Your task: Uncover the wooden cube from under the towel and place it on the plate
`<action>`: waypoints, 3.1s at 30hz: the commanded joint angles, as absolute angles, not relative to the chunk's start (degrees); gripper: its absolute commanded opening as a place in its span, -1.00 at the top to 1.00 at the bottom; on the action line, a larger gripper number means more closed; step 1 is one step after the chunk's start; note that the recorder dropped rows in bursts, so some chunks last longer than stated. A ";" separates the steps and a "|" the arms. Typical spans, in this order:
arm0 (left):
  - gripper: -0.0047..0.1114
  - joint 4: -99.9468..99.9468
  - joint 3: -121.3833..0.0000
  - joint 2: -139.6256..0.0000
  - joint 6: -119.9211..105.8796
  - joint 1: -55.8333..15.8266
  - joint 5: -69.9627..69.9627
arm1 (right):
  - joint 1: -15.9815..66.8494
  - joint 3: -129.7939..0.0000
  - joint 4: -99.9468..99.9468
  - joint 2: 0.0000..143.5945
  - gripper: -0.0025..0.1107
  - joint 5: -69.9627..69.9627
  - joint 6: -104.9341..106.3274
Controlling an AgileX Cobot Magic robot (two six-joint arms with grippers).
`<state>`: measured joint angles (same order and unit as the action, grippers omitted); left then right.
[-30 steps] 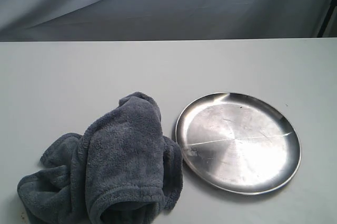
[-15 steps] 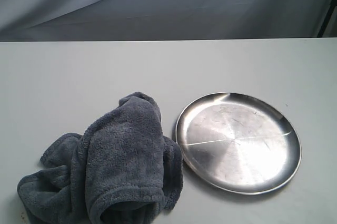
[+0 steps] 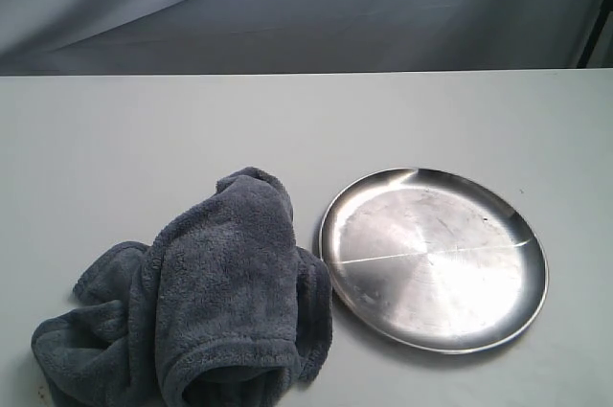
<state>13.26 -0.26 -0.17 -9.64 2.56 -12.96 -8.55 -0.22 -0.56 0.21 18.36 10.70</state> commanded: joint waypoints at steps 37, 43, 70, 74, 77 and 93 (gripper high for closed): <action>0.92 16.40 -48.86 -57.06 -21.01 -12.52 -54.39 | -8.52 0.00 0.00 0.00 0.96 18.33 10.51; 0.92 10.32 -52.05 -64.45 -12.37 -21.65 -61.81 | -8.52 0.00 0.00 0.00 0.96 18.33 10.51; 0.92 0.30 -78.72 -91.87 2.02 -40.59 -69.96 | -8.52 0.00 0.00 0.00 0.96 18.33 10.51; 0.92 -4.43 -83.13 -95.29 6.35 -40.42 -69.96 | -8.52 0.00 0.00 0.00 0.96 18.33 10.51; 0.92 -3.33 -84.35 -96.67 7.35 -38.98 -69.96 | -8.52 0.00 0.00 0.00 0.96 18.33 10.51; 0.92 -3.47 -75.57 -95.22 4.21 -27.51 -69.96 | -8.52 0.00 0.00 0.00 0.96 18.33 10.51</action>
